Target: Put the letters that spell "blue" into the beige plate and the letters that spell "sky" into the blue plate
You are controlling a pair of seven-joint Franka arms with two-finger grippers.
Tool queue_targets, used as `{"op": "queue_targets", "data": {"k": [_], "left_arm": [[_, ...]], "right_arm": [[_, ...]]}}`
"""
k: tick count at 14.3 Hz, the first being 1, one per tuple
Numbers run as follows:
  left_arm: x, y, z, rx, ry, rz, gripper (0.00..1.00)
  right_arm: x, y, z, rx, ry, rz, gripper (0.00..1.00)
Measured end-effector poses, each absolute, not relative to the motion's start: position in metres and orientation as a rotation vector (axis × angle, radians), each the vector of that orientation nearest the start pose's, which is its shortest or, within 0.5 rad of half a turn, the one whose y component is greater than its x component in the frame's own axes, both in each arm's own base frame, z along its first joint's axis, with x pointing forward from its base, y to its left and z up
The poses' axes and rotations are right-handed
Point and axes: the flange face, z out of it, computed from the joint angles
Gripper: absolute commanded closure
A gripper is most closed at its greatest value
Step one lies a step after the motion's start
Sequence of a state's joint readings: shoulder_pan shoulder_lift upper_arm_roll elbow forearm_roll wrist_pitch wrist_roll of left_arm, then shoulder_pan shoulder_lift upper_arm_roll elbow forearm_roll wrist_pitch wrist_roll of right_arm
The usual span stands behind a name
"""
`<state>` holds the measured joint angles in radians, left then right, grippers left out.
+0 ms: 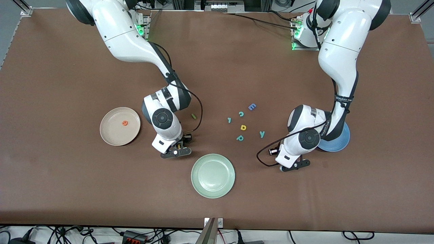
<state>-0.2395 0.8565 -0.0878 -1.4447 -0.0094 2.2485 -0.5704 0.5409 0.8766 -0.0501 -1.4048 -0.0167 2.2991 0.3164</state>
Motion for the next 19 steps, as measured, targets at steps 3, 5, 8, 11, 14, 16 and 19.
{"op": "queue_targets", "data": {"k": [3,5,8,11,14,16,19], "left_arm": [[0.683,-0.220,0.175,-3.155,-0.440,0.108,0.94],[0.685,-0.220,0.176,-3.158,-0.440,0.098,0.94],[0.690,-0.211,0.180,-3.152,-0.455,0.074,0.94],[0.697,-0.191,0.206,-3.114,-0.475,0.113,0.94],[0.693,-0.156,0.251,-3.057,-0.414,0.249,0.94],[0.688,-0.122,0.274,-3.041,-0.349,0.331,0.94],[0.662,-0.077,0.276,-3.012,-0.272,0.395,0.94]], "right_arm": [[0.641,0.351,0.179,-3.167,-0.330,-0.062,0.90],[0.642,0.350,0.180,-3.167,-0.329,-0.065,0.98],[0.650,0.343,0.186,-3.170,-0.310,-0.089,0.98],[0.659,0.330,0.200,-3.180,-0.274,-0.087,0.98],[0.654,0.303,0.230,-3.231,-0.227,0.035,0.97],[0.647,0.269,0.249,-3.244,-0.217,0.087,0.96],[0.627,0.204,0.246,-3.244,-0.213,0.201,0.96]]}}
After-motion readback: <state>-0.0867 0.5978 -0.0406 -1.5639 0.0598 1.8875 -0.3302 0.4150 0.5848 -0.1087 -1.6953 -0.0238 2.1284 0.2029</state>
